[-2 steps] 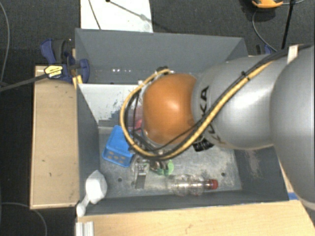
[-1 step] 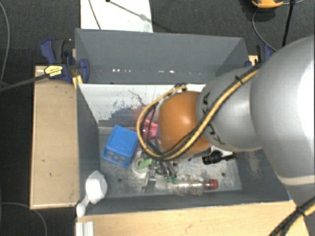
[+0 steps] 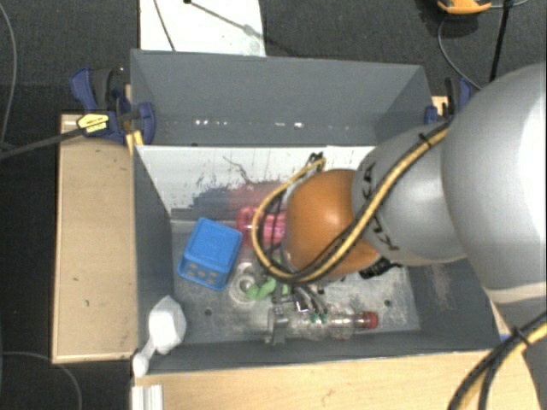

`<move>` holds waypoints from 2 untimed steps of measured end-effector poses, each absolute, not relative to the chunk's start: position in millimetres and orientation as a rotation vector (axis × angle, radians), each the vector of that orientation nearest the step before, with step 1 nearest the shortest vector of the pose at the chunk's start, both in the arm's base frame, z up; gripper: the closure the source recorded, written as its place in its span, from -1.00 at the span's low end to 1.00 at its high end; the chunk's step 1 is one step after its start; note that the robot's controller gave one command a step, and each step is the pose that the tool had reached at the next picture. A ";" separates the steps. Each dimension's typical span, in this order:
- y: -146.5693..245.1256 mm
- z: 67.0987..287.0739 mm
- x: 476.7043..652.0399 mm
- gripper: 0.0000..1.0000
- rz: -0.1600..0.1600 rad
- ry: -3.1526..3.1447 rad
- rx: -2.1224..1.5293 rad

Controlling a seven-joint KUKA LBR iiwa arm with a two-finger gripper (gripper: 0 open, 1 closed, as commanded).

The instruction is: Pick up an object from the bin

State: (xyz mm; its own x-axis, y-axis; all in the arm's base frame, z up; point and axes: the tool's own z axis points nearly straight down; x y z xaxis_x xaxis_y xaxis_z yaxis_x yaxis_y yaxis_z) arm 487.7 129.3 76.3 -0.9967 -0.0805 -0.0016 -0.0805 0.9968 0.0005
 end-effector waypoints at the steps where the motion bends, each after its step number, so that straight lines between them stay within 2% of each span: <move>1: 128.3 71.9 514.6 -1.00 0.003 3.137 0.113; 2: 128.6 69.9 525.9 -1.00 -0.004 3.152 -0.037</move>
Offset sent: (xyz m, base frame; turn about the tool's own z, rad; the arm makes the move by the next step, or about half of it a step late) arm 0.0416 0.0004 -0.0063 0.0576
